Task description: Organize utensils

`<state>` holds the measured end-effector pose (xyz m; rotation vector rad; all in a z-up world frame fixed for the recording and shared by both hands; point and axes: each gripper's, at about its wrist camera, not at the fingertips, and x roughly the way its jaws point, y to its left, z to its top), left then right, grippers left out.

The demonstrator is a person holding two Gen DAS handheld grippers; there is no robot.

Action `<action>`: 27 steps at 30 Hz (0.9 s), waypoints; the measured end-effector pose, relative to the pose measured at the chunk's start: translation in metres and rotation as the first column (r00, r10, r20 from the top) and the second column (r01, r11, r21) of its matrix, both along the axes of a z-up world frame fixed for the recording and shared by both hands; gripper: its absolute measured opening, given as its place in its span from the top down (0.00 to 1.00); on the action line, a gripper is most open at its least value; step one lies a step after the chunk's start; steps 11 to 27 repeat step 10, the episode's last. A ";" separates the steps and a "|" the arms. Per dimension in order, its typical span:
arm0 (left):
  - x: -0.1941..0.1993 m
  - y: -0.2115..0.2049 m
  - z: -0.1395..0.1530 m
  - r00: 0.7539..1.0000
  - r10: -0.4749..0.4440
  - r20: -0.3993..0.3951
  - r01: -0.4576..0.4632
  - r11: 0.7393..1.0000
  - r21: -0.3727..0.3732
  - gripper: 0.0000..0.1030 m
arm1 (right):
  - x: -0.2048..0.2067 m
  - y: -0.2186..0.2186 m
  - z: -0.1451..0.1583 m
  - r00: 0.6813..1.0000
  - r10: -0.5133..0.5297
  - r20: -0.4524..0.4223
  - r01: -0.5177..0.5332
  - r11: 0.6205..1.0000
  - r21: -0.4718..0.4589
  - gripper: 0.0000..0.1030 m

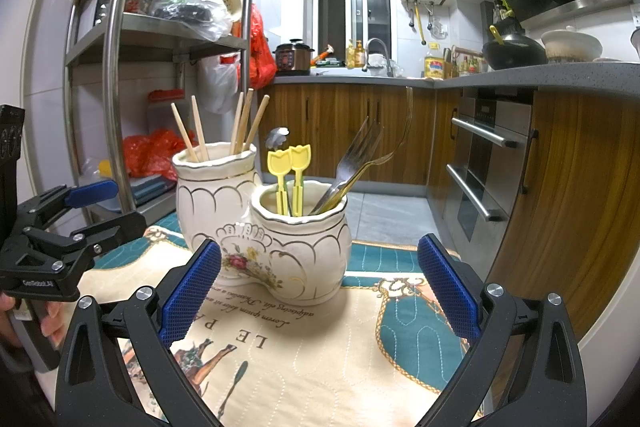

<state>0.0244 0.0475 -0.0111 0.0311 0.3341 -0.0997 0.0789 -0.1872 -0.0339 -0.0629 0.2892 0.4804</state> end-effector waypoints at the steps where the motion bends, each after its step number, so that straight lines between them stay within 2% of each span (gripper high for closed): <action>1: 0.000 0.000 0.000 1.000 -0.001 -0.001 0.001 1.000 0.000 0.05 | 0.000 0.000 0.000 1.000 0.000 -0.001 0.000 1.000 0.000 0.05; 27: 0.004 0.002 -0.001 0.999 0.025 -0.024 -0.025 1.000 -0.005 0.05 | 0.000 0.000 0.000 1.000 0.000 -0.002 0.000 1.000 -0.001 0.05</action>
